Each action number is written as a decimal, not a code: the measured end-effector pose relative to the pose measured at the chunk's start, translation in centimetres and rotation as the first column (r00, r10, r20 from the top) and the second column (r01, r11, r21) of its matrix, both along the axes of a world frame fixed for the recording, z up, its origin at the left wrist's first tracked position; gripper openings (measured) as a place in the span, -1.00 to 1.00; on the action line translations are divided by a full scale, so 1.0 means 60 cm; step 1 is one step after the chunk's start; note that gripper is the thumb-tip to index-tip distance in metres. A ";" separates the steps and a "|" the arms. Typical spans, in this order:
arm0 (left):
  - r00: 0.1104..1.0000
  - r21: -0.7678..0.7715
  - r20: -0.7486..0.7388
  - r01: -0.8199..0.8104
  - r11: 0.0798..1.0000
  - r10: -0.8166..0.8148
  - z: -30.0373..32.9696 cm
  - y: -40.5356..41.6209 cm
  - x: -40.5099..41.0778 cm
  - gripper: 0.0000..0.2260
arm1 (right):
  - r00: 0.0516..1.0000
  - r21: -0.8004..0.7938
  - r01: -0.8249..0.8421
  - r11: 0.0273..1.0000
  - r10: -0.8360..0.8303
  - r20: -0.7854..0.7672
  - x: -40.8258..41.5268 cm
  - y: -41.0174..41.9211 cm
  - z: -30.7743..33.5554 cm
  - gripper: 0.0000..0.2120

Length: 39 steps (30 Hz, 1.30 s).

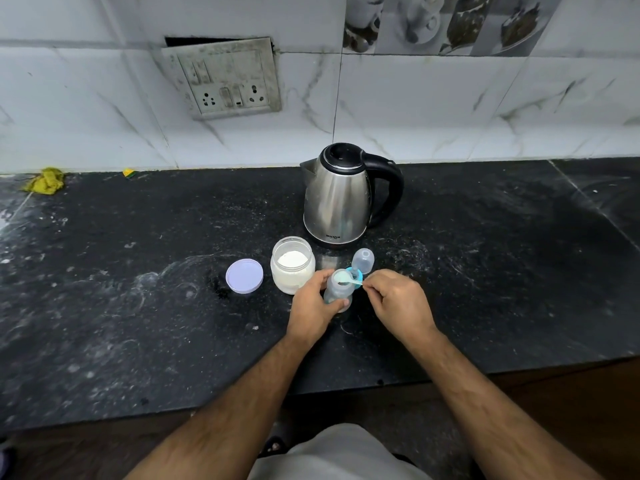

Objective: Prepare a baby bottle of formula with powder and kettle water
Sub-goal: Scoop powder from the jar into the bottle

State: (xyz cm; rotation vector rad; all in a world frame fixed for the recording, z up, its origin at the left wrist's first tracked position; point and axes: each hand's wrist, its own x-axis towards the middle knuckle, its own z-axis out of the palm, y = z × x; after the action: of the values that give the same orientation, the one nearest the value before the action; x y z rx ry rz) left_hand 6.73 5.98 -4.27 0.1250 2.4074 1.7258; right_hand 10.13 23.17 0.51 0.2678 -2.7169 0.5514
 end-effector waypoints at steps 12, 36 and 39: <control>1.000 -0.008 -0.009 0.002 1.000 -0.002 -0.003 -0.001 -0.002 -0.51 | 0.992 -0.092 -0.051 0.994 0.039 -0.122 0.021 -0.007 0.004 -0.88; 0.979 -0.067 -0.097 -0.185 0.981 0.178 -0.009 -0.044 0.020 -0.65 | 0.934 -0.685 0.355 0.636 -0.211 0.288 -0.015 -0.024 0.043 -0.76; 0.950 -0.043 -0.126 -0.292 0.955 0.285 -0.008 -0.070 0.020 -0.79 | 0.928 -0.702 0.367 0.611 -0.194 0.317 -0.039 -0.030 0.049 -0.80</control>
State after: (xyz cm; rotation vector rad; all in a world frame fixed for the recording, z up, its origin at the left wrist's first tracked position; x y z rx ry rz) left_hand 7.95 1.76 -4.77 -0.1461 2.6750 1.8043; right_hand 7.79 21.38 3.46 -0.4662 -2.3541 1.6053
